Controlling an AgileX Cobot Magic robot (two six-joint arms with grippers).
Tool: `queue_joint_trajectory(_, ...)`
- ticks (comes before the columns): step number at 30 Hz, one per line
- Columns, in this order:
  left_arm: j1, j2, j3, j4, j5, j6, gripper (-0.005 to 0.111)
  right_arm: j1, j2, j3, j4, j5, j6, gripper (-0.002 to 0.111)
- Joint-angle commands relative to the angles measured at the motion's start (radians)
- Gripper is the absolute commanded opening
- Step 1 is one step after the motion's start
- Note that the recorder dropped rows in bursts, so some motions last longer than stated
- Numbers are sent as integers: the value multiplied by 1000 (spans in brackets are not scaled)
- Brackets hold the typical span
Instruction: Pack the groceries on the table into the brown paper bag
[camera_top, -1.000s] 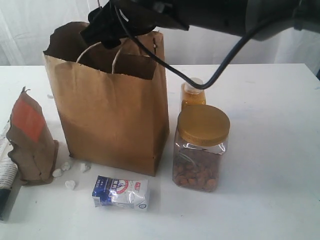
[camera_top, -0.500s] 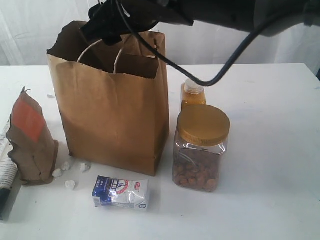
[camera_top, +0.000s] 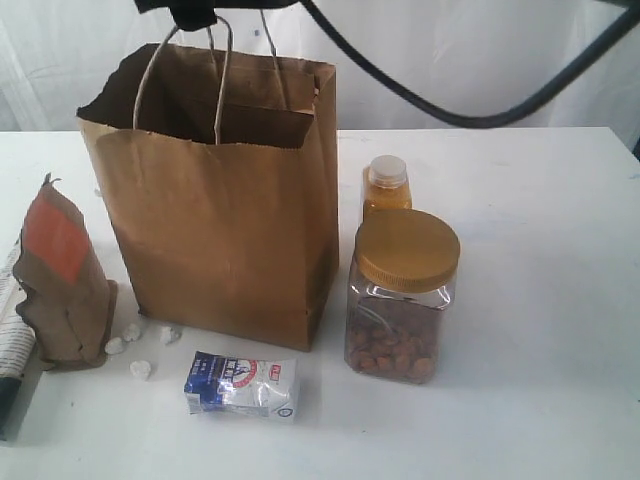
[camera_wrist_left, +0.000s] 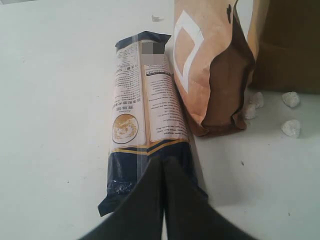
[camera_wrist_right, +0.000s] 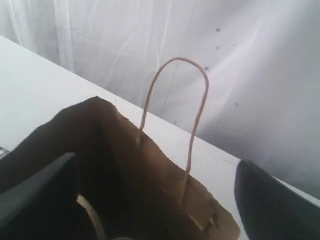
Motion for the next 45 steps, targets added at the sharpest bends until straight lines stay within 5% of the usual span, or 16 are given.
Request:
queue_joint_trajectory(1,2,-4,0,-6,-3,-5,0,-9,-29,-5,76,-34,3,78)
queue_joint_trajectory(11,2,-4,0,-6,-3,-5,0,-9,-40,-5,318,-37,-43,78)
queue_joint_trajectory(25,2,-4,0,-6,-3,-5,0,-9,-182,-5,554,-60,-366,75)
queue_joint_trajectory(28,2,-4,0,-6,-3,-5,0,-9,-217,-5,508,-29,-366,62)
queue_joint_trajectory(36,2,-4,0,-6,-3,-5,0,-9,-259,-5,141,185,-366,1)
queue_joint_trajectory(41,2,-4,0,-6,-3,-5,0,-25,-251,-5,-88,335,-364,0)
queue_joint_trajectory(45,2,-4,0,-6,-3,-5,0,-133,-238,-5,-192,308,-364,0)
